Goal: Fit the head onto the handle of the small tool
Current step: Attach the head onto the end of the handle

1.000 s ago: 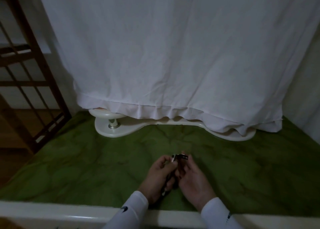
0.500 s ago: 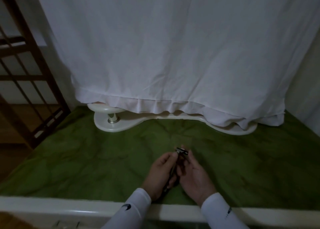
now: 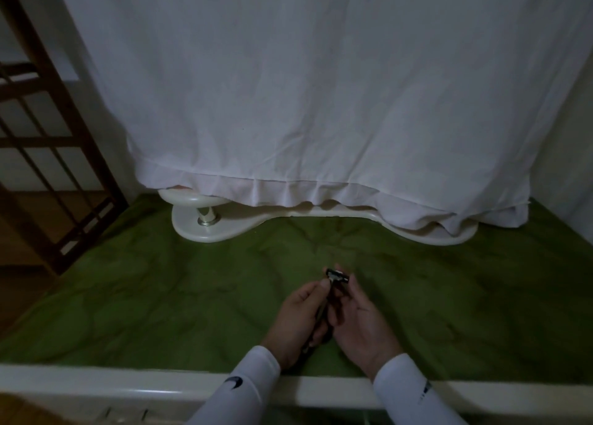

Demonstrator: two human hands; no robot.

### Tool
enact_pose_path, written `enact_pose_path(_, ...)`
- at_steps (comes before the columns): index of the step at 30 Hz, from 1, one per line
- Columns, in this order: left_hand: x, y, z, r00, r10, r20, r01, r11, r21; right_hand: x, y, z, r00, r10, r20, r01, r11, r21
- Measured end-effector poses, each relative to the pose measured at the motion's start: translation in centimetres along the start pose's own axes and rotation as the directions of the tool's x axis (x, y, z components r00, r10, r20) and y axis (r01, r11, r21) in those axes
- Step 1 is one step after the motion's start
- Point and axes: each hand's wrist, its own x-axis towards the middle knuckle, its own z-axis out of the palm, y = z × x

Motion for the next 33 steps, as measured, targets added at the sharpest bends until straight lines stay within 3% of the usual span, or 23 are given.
enact_pose_path(13,0.4,-0.1,-0.4,0.999,-0.049,0.009,0.049,0.998,-0.031,-0.1,0.0,0.2,1.0,-0.008,-0.008,0.008,1.0,-0.005)
enact_pose_path(33,-0.5,0.0,1.0,0.993,0.069,-0.099,-0.065,0.997,0.039,-0.4,0.0,0.6,1.0,0.004,-0.002,-0.004,1.0,0.024)
